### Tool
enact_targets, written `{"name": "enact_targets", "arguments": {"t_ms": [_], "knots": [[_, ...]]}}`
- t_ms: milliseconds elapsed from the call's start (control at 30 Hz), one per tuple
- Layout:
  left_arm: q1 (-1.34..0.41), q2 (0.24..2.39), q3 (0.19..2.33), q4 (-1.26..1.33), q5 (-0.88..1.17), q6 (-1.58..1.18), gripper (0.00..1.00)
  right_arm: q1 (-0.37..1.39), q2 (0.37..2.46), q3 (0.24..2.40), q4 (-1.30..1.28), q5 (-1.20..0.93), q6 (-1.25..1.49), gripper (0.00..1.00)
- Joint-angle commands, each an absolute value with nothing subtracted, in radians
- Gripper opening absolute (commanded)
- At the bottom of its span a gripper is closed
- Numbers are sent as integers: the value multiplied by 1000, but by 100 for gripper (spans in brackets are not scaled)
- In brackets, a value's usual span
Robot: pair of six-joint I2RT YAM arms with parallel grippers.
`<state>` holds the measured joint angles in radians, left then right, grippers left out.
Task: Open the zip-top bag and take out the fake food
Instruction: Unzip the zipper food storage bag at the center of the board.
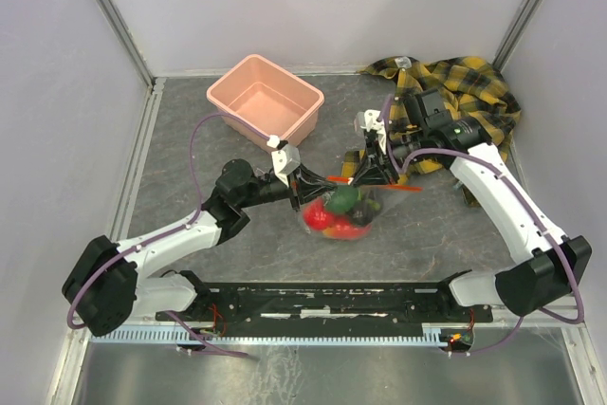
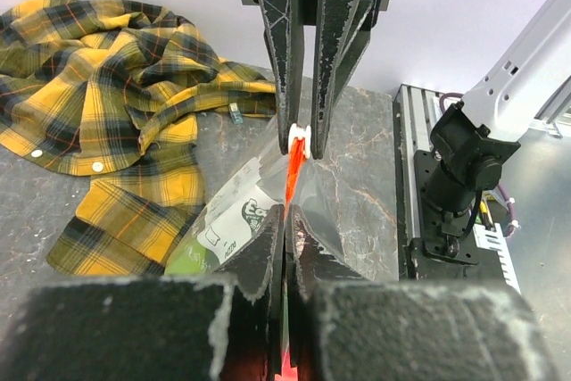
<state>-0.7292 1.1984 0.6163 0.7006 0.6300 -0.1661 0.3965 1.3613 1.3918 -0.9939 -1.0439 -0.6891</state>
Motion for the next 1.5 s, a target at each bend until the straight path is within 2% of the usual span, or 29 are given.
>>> {"name": "enact_targets", "arguments": {"t_ms": [0, 733, 1467], "knots": [[-729, 1167, 641, 707, 607, -113, 3, 373, 1316, 1412, -1047, -1039, -769, 5], [-727, 1174, 641, 697, 561, -87, 3, 252, 1278, 1388, -1092, -1037, -846, 4], [-723, 1177, 640, 658, 520, -65, 3, 212, 1272, 1406, -1189, -953, -963, 2]]}}
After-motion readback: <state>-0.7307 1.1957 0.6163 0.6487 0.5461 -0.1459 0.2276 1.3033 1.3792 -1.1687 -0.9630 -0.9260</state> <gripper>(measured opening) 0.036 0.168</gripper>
